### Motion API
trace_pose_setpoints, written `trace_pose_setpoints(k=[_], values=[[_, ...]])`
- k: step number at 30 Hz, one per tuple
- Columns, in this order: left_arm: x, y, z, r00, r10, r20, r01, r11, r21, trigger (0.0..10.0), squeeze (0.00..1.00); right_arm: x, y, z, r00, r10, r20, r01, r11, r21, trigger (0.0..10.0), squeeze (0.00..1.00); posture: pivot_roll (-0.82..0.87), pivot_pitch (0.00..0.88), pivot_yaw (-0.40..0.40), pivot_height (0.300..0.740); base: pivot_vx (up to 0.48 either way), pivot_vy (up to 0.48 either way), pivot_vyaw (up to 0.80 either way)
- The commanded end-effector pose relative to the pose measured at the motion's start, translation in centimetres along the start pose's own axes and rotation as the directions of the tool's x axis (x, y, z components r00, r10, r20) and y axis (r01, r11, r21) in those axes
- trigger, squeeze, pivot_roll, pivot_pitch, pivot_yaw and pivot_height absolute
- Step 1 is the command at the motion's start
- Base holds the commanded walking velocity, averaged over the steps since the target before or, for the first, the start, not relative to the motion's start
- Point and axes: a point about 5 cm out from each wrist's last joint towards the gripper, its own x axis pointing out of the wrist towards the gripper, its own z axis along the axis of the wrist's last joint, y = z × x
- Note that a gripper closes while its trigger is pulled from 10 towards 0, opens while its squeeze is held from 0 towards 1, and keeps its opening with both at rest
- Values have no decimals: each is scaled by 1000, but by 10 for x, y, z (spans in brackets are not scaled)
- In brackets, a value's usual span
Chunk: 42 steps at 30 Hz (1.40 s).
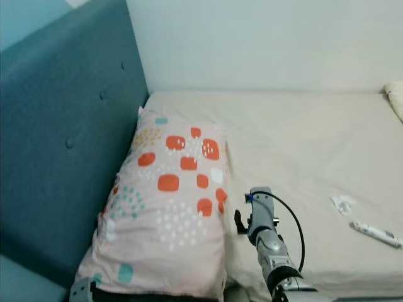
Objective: Clean up the room
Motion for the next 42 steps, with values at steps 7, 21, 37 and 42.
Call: trace_pose_setpoints(k=[7, 21, 37, 42], values=[[-2, 3, -5, 999, 13, -32, -12, 1000, 23, 10000, 0, -3, -1, -11, 999, -10, -39, 11, 1000, 21, 10000, 0, -79, 78, 18, 720, -137, 0, 0], [-2, 4, -7, 999, 15, -37, -13, 999, 49, 10000, 0, -6, -4, -21, 996, -13, -83, 13, 1000, -1, 10000, 0, -82, 75, 14, 740, 0, 0, 0], [1, -5, -8, 998, -31, -54, 35, 996, 80, 10000, 0, -24, -19, -61, 963, -85, -257, 75, 996, -48, 10000, 0, -95, 72, 13, 740, 0, -357, 0], [3, -10, -8, 997, -53, -56, 57, 995, 80, 10000, 0, -22, -21, -58, 965, -91, -246, 79, 995, -58, 10000, 0, -93, 74, 11, 740, 0, -480, 0]])
